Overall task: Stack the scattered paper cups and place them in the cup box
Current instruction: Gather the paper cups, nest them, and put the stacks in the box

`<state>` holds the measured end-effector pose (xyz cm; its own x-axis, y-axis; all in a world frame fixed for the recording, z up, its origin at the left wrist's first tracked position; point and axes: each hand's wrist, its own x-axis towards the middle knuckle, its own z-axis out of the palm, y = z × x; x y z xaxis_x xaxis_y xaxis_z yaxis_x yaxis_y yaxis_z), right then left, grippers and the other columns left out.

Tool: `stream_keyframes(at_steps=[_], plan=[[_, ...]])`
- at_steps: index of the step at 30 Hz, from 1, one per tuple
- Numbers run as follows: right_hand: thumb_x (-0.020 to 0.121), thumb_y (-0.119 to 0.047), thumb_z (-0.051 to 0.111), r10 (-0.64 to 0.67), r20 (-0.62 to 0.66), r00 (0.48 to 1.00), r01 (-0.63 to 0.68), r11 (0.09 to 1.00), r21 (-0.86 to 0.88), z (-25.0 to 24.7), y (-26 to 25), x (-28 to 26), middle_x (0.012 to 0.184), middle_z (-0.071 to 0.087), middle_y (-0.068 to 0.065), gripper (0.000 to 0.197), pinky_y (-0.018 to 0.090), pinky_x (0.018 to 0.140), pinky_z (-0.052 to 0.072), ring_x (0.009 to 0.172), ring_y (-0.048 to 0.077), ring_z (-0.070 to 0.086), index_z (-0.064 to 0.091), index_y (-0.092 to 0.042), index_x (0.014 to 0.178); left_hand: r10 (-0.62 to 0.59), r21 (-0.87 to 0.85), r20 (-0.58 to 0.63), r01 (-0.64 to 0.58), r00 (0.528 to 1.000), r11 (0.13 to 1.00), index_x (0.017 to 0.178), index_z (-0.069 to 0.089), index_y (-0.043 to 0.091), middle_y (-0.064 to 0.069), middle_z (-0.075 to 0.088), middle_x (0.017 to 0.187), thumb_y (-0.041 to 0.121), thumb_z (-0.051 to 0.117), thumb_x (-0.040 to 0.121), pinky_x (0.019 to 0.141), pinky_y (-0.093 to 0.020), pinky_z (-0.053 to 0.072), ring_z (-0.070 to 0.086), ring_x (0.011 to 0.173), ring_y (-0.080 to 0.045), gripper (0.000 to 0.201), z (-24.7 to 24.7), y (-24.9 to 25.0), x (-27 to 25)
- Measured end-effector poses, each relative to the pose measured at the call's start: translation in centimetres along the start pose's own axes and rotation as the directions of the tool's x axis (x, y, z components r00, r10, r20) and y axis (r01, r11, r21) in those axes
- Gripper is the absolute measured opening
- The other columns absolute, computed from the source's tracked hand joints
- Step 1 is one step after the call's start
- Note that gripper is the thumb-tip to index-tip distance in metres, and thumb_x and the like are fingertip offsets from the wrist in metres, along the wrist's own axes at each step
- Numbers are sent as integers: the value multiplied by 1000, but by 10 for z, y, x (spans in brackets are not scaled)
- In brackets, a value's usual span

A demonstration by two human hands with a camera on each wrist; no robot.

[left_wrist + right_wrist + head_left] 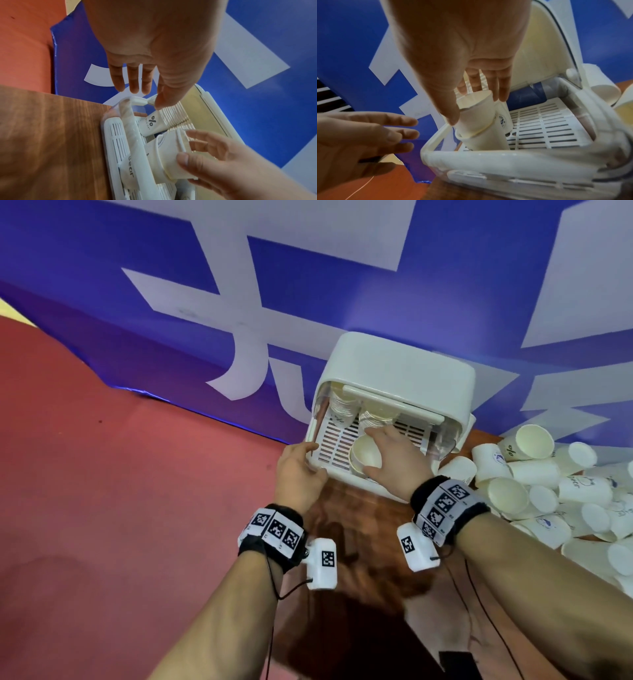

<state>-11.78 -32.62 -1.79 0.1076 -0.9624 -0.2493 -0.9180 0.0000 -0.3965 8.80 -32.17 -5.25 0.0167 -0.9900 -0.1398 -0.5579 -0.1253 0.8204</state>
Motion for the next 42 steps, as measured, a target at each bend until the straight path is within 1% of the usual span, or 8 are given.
stream_keyframes(at_steps=[4, 9, 17, 25, 30, 34, 38, 42], plan=[[83, -41, 72, 11, 14, 1000, -10, 999, -35, 11, 2, 6, 140, 44, 4, 75, 39, 99, 43, 126, 28, 45, 38, -19, 147, -16, -27, -19, 16, 1000, 1000, 118, 64, 15, 3, 53, 112, 10, 74, 73, 97, -43, 48, 57, 104, -20, 46, -9, -4, -1], [83, -43, 73, 29, 15, 999, -28, 997, -68, 21, 3, 10, 143, 43, 1, 77, 37, 99, 41, 127, 26, 44, 39, -19, 147, -47, -42, -21, 46, 999, 998, 118, 63, 19, 1, 55, 115, 28, 71, 72, 97, -47, 47, 55, 110, -23, 48, -16, -8, -4], [82, -42, 75, 52, 11, 999, -52, 998, -36, 25, 10, 9, 143, 44, -1, 73, 38, 98, 40, 127, 26, 43, 43, -20, 144, -62, -37, -10, 62, 998, 997, 119, 63, 15, -1, 55, 118, 16, 74, 77, 96, -43, 47, 55, 108, -19, 43, -16, -1, -9], [82, -47, 73, 29, 26, 999, -30, 999, 29, 23, 12, 0, 153, 35, 1, 85, 39, 108, 34, 136, 27, 35, 30, -24, 152, -54, 3, 16, 54, 998, 999, 118, 62, 17, -1, 55, 119, 17, 74, 77, 98, -42, 47, 56, 110, -20, 43, -14, 13, -20], [88, -45, 66, -14, -46, 999, 21, 987, 160, 10, 22, -28, 148, 42, 2, 73, 42, 108, 38, 134, 25, 40, 33, -28, 150, -33, 4, 31, 33, 999, 999, 118, 63, 18, 0, 56, 118, 11, 71, 76, 98, -40, 48, 56, 107, -18, 43, -2, 35, -29], [94, -33, 61, 3, -66, 998, 11, 980, 201, -12, 44, -65, 144, 46, 6, 60, 35, 105, 38, 130, 25, 45, 38, -22, 148, 32, 3, 106, -33, 994, 999, 120, 62, 16, -1, 57, 121, 9, 70, 78, 95, -36, 49, 58, 107, -19, 44, 23, 66, -41], [93, -27, 62, 63, -152, 986, -20, 962, 271, -32, 80, -107, 132, 55, 2, 49, 34, 97, 46, 118, 20, 55, 48, -21, 140, 88, 5, 173, -91, 981, 996, 118, 61, 16, -1, 57, 118, 10, 71, 79, 95, -37, 48, 57, 106, -19, 41, 57, 96, -60], [93, -22, 63, 154, -207, 966, -82, 944, 318, -47, 120, -149, 123, 59, 2, 41, 30, 91, 46, 107, 17, 58, 54, -19, 133, 114, 20, 249, -123, 962, 992, 121, 61, 14, -3, 57, 119, 12, 71, 79, 98, -36, 47, 57, 108, -19, 43, 90, 115, -79]])
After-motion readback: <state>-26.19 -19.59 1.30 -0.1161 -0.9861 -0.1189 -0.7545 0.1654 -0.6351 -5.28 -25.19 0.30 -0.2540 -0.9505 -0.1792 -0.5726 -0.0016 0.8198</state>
